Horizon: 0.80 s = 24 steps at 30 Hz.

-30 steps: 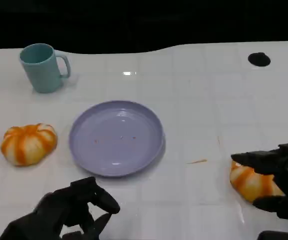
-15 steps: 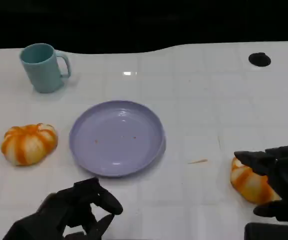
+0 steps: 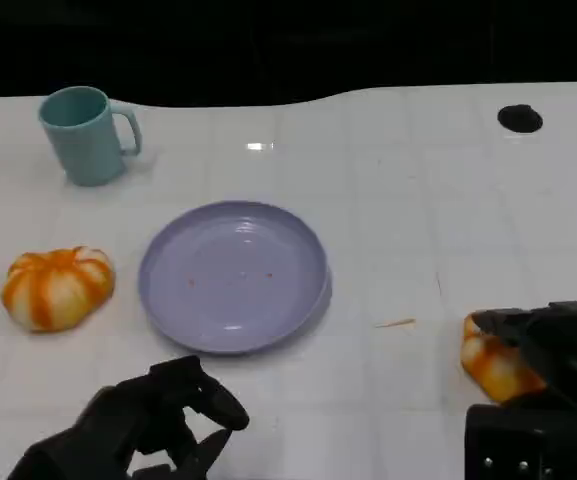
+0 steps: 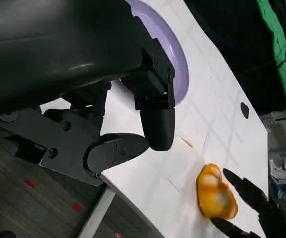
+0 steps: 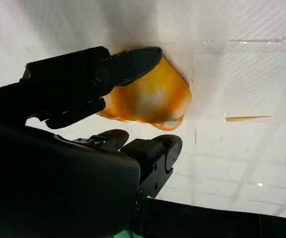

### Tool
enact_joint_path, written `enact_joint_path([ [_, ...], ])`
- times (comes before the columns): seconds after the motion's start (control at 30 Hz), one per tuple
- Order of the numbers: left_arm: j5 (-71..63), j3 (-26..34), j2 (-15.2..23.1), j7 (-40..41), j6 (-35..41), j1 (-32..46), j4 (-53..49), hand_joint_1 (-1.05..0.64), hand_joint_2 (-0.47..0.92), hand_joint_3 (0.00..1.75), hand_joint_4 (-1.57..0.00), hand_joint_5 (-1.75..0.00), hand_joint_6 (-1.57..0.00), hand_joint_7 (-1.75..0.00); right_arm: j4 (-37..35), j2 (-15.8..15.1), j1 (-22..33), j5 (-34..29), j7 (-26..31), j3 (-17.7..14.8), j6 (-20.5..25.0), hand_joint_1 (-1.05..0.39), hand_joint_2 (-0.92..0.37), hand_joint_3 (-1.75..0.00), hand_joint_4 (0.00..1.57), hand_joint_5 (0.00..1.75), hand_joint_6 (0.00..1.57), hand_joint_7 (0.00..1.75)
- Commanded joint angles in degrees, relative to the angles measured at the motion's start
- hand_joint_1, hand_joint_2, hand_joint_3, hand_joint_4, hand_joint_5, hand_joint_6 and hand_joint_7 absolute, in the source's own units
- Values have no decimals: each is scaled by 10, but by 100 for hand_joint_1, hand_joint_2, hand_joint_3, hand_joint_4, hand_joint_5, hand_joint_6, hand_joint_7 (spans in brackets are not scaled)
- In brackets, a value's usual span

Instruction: Grasp the bread from the table and place it into the plate.

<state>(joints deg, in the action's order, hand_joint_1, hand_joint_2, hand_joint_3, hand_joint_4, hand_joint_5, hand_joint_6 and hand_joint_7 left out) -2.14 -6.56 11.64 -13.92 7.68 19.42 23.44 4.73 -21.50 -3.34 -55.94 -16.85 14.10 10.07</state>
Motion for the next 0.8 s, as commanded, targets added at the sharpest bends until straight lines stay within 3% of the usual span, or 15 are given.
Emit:
enact_joint_path([
  [0.03, -2, 3, 4, 4, 8, 5, 13, -27, 77, 70, -63, -175, -64, -127, -54, 6, -33, 8, 10, 15, 20, -57, -92, -8, 24, 15, 37, 1],
  [0.37, -5, 0, 3, 6, 11, 7, 21, -27, 77, 70, -64, -175, -64, -126, -148, 22, -89, 54, 8, 37, 52, -56, -92, -12, 30, 15, 51, 6],
  [0.53, -5, 0, 3, 5, 11, 8, 24, -26, 78, 70, -64, -175, -63, -127, -168, 30, -99, 83, 47, 34, 48, -50, -92, -12, 55, 18, 83, 12],
  [0.6, -6, 0, 2, 6, 11, 7, 25, -26, 78, 69, -64, -175, -63, -127, -179, 37, -95, 100, 110, 24, 20, -42, -92, -8, 74, 26, 97, 15],
  [0.63, -6, -1, 2, 6, 10, 7, 25, -25, 78, 69, -64, -175, -63, -127, -185, 39, -94, 109, 136, 19, 6, -36, -92, -7, 85, 37, 105, 15],
  [0.67, -6, -1, 2, 7, 10, 7, 25, -25, 78, 69, -64, -175, -64, -127, -189, 39, -93, 117, 154, 18, -4, -31, -92, -6, 88, 56, 112, 12],
  [0.73, -8, -1, 3, 6, 6, 8, 24, -25, 78, 69, -63, -175, -64, -127, -201, 39, -89, 135, 206, 11, -46, -25, -92, -9, 92, 78, 120, 12],
  [0.77, -9, -1, 4, 6, 4, 8, 24, -25, 78, 69, -63, -175, -63, -127, -209, 39, -88, 147, 233, 7, -74, -17, -90, -16, 91, 118, 127, 15],
  [0.8, -10, -1, 4, 6, 3, 9, 24, -24, 78, 69, -63, -175, -63, -127, -216, 39, -87, 156, 253, 4, -97, -12, -70, -58, 89, 151, 127, 33],
])
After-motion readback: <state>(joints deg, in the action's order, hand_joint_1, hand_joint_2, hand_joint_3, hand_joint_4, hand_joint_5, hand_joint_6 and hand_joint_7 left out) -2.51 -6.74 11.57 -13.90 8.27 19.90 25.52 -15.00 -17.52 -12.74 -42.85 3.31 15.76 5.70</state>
